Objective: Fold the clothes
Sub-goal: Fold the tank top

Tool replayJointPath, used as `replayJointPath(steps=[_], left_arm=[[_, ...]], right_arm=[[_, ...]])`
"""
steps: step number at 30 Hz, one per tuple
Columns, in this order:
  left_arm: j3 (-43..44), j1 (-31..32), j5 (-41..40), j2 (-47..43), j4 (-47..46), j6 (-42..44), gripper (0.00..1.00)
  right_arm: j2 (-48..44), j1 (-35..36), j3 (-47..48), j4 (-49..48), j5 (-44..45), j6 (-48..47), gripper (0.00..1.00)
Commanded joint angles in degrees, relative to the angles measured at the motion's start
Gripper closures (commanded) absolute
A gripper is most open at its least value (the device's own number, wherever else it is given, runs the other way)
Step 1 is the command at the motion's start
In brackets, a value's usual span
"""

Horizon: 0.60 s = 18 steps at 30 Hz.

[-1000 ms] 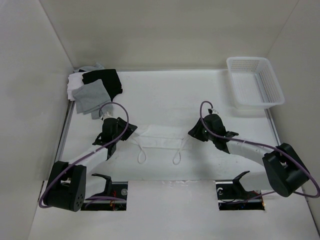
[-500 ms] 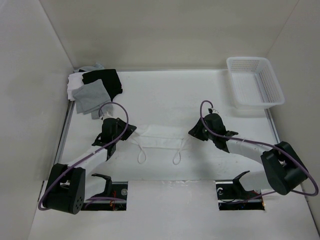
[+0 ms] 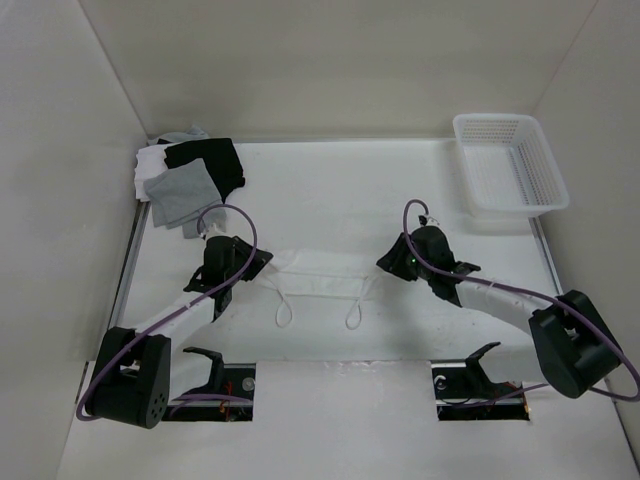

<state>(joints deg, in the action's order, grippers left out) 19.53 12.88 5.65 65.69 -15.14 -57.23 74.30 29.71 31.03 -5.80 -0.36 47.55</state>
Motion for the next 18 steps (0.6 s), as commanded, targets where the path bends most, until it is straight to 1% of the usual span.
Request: replayJointPath(steps=[1,5,14,15,18], left_arm=[[0.4,-0.1,0.5,-1.5,-1.2,0.6,0.94],[0.3,-0.2,0.5,-1.4,-1.2,0.8,0.94],[0.5,-0.2,0.9,-1.1,-1.7,0.8,0.94],[0.4,-0.2,0.9,-1.2,-1.7,0.8,0.94],[0.2,-0.3,0.9,-1.4,-1.7,0.7,0.94]], right_arm=[[0.6,0.4,2.0,1.5,1.2,-0.7,0.61],[0.4,0.4,1.6,2.0,2.6,-0.7,0.61],[3.5,2.1,4.0,2.4,1.2,-1.2,0.69],[3.7,2.1,4.1,2.3,1.2,-1.1,0.71],[3.3,2.1,4.0,1.8,2.0,-0.6,0.84]])
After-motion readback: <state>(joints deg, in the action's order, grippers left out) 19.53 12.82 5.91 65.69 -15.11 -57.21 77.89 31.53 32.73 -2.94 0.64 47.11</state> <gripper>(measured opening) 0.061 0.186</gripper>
